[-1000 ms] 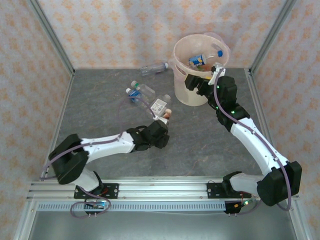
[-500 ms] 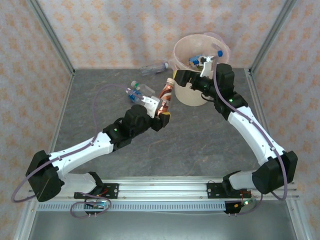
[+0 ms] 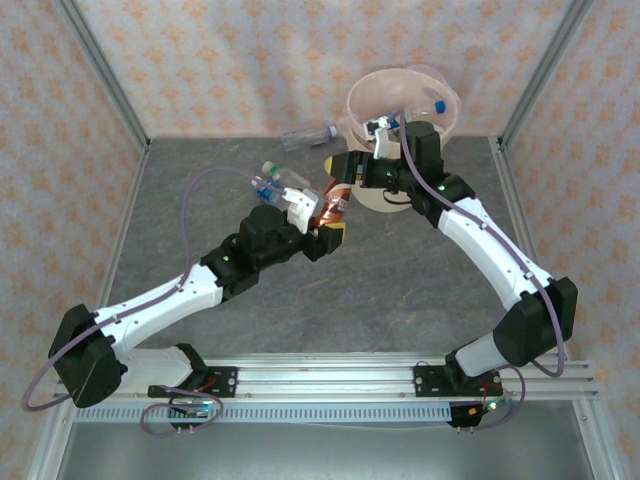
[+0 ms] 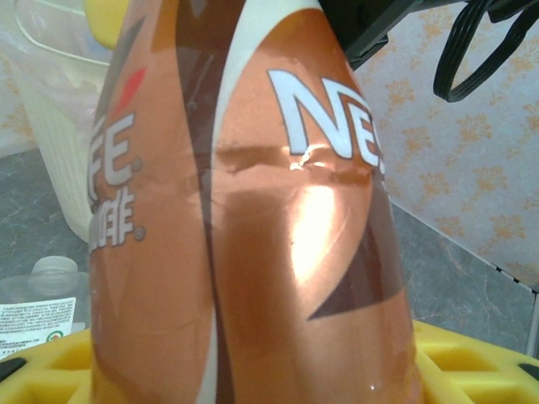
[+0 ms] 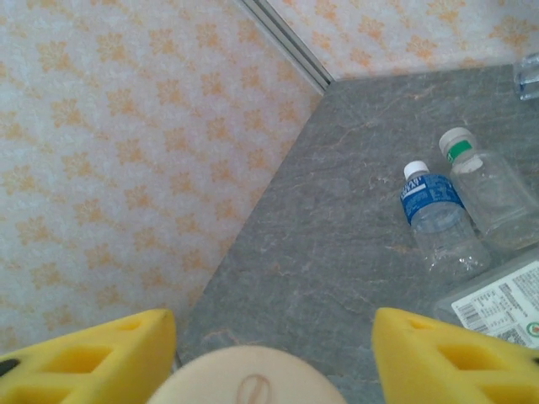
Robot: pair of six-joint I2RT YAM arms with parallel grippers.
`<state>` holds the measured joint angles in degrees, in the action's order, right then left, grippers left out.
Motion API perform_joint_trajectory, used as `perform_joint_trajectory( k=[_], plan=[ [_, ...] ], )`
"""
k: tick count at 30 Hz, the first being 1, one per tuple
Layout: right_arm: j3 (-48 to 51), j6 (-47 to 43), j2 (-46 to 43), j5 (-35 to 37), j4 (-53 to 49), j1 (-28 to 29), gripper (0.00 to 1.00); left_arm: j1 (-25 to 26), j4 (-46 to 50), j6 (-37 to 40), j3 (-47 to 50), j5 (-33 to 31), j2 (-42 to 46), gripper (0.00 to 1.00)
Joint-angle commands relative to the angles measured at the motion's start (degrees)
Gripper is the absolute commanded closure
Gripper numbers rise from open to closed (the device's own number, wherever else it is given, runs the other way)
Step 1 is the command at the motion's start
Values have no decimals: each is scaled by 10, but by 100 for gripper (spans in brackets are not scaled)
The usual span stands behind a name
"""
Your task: Put the plastic bottles in the bin
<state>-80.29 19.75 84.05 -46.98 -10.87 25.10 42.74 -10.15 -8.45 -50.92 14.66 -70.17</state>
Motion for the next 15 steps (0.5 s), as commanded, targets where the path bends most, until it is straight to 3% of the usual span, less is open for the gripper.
perform_joint_trajectory(
  k=[1, 7, 10, 12, 15],
  plan=[
    [-14, 16, -4, 4, 29, 1, 47, -6, -28, 8, 3, 10, 1, 49],
    [-11, 20, 0, 3, 40, 1, 64, -10, -16, -4, 3, -6, -3, 43],
    [-13, 22, 4, 5, 45, 1, 84, -13, -11, -14, 5, -18, -7, 39],
    [-16, 22, 5, 11, 45, 0, 100, -15, -12, -20, 7, -22, -10, 30],
    [-17, 19, 2, 38, 44, 0, 100, -18, -18, -33, 14, -42, -9, 10]
  ],
)
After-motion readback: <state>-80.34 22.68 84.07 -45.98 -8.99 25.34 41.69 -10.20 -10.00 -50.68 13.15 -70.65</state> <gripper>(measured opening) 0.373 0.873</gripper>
